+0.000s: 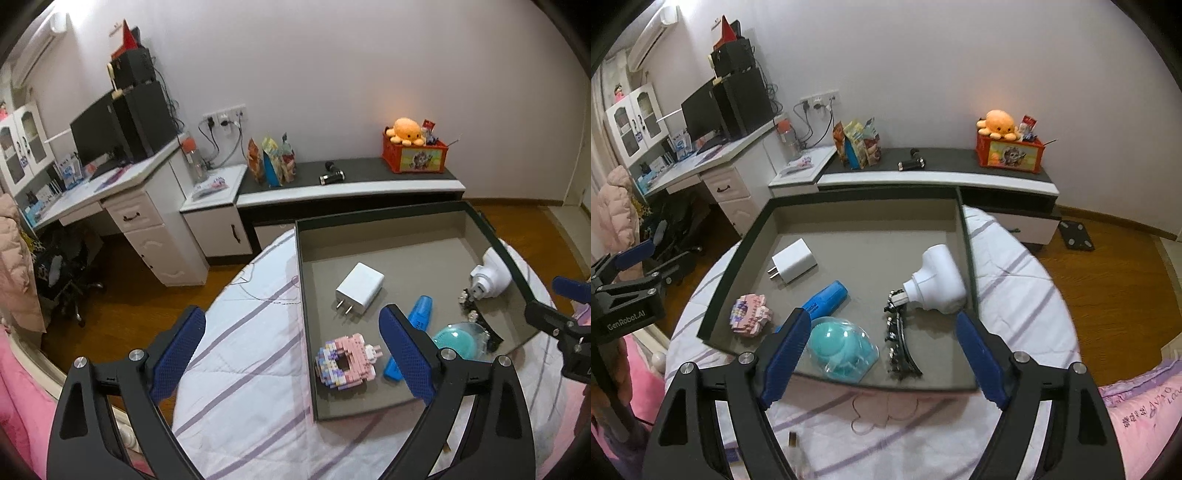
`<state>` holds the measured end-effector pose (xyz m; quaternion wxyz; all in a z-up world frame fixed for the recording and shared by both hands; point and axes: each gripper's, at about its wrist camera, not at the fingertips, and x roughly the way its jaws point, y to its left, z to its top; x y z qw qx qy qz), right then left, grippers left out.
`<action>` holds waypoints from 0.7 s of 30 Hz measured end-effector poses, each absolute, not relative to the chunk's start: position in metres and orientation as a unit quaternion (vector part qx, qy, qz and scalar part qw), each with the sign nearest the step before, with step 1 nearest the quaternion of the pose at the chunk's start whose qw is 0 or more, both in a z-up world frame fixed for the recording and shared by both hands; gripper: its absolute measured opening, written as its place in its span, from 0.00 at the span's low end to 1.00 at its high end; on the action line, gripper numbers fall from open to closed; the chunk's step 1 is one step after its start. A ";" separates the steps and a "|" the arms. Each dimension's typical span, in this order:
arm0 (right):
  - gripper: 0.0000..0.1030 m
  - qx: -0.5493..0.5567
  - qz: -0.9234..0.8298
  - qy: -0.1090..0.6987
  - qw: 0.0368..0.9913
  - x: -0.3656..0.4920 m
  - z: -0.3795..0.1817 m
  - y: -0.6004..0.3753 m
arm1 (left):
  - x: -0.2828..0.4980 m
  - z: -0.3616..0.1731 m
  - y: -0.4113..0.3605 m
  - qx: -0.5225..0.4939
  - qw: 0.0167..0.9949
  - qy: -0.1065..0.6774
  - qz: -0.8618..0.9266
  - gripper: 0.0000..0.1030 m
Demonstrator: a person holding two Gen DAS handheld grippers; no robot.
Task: Organize rigid objects
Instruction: 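Withdraw both tools from the box toward the table items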
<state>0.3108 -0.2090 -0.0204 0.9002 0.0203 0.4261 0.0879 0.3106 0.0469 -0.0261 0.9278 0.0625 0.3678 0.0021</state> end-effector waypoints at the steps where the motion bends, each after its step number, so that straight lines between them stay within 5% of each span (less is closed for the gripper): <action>1: 0.80 0.020 0.085 0.421 0.903 0.305 -0.016 -0.210 | 0.303 -0.022 0.047 0.062 0.930 0.361 0.004 0.96; 11: 0.81 0.003 0.060 0.367 0.928 0.204 0.030 -0.222 | 0.191 0.021 0.048 0.055 0.958 0.282 0.007 1.00; 21: 0.81 -0.009 0.063 0.348 0.935 0.126 0.033 -0.229 | 0.112 -0.007 0.046 0.044 0.953 0.298 0.026 1.00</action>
